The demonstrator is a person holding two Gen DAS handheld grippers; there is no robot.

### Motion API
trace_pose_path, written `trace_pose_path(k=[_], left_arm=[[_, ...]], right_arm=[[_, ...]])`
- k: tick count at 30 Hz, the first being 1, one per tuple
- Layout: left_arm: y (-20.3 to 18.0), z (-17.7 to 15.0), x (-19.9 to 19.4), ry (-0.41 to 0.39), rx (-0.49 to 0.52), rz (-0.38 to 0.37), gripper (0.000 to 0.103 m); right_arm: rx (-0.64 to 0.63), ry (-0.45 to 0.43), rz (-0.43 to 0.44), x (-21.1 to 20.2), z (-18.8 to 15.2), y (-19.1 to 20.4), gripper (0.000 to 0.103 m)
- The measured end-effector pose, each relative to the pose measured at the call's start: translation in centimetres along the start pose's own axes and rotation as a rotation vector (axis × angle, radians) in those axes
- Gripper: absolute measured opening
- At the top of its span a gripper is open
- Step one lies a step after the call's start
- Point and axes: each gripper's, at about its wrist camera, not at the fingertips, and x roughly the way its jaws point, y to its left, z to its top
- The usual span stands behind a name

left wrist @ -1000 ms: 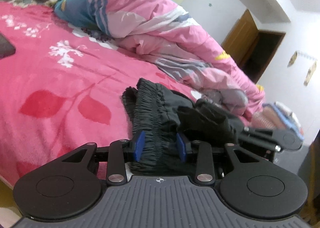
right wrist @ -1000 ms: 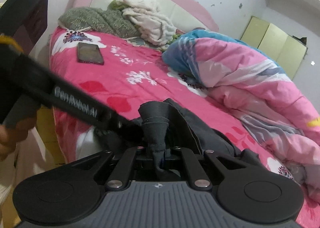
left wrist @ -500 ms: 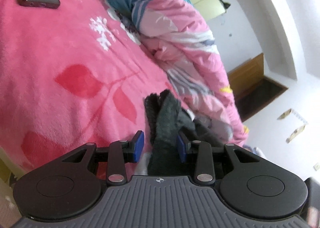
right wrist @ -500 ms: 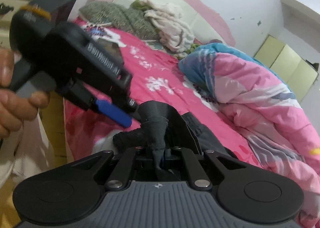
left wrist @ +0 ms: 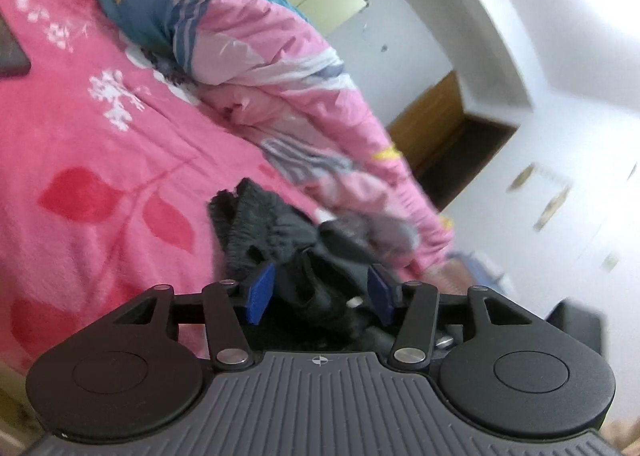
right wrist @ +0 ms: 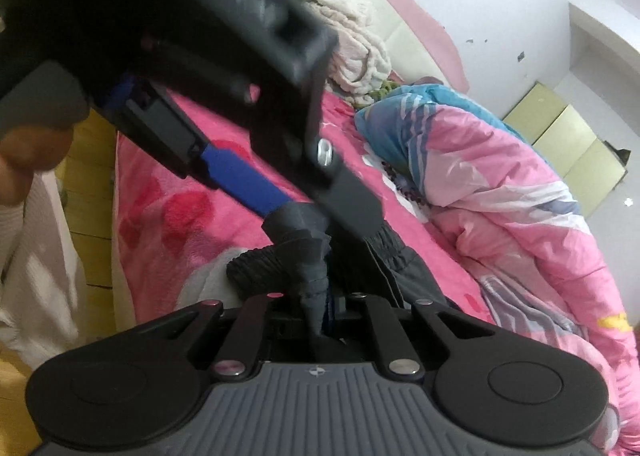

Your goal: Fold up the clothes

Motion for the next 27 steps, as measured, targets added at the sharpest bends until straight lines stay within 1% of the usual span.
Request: trace_pose_path(k=[3, 5, 8, 9, 12, 13, 14, 15, 16, 20, 21, 22, 24, 25, 27], left_arm=[[0.3, -0.3, 0.6, 0.033, 0.009, 0.045, 0.051], [0.4, -0.4, 0.8, 0.047, 0.01, 0.057, 0.051], [0.3, -0.6, 1.0, 0.056, 0.04, 0.082, 0.051], [0.3, -0.6, 1.1, 0.06, 0.042, 0.086, 0.051], [0.3, -0.6, 1.2, 0.068, 0.052, 0.104, 0.051], [0.3, -0.6, 1.2, 0.071, 0.057, 0.116, 0.051], [0.3, -0.6, 1.3, 0.079, 0.06, 0.129, 0.051], [0.4, -0.7, 1.4, 0.085, 0.059, 0.135, 0.051], [0.4, -0.7, 1.4, 0.09, 0.059, 0.141, 0.051], [0.4, -0.8, 1.5, 0.101, 0.062, 0.157, 0.051], [0.3, -0.9, 1.5, 0.103, 0.064, 0.161, 0.051], [0.3, -0.9, 1.5, 0.104, 0.066, 0.164, 0.051], [0.1, -0.9, 1.6, 0.104, 0.072, 0.17, 0.051], [0.1, -1.0, 1.6, 0.105, 0.075, 0.173, 0.051], [-0.1, -1.1, 1.6, 0.105, 0.084, 0.179, 0.051]], right_arm=[[0.016, -0.006, -0.011, -0.3, -0.1, 0.0, 0.016], [0.031, -0.009, -0.02, -0.5, -0.2, -0.2, 0.025], [0.043, -0.016, -0.024, -1.2, -0.4, -0.6, 0.032], [0.046, -0.018, -0.025, -1.4, -0.5, -0.7, 0.033], [0.06, -0.027, -0.019, -2.4, -0.9, -1.2, 0.042], [0.067, -0.032, -0.008, -2.9, -1.1, -1.5, 0.052], [0.08, -0.044, 0.012, -3.7, -1.4, -1.8, 0.064], [0.096, -0.058, 0.035, -4.7, -1.7, -2.1, 0.068], [0.155, -0.067, 0.051, -5.3, -2.1, -3.2, 0.069], [0.489, -0.088, 0.095, -7.4, -4.4, -8.8, 0.069], [0.572, -0.093, 0.105, -7.9, -4.9, -10.2, 0.07], [0.655, -0.098, 0.116, -8.5, -5.5, -11.6, 0.074], [0.822, -0.107, 0.138, -9.5, -6.6, -14.4, 0.074], [0.896, -0.088, 0.141, -9.3, -7.3, -15.6, 0.074], [1.033, -0.021, 0.137, -7.9, -8.8, -17.6, 0.071]])
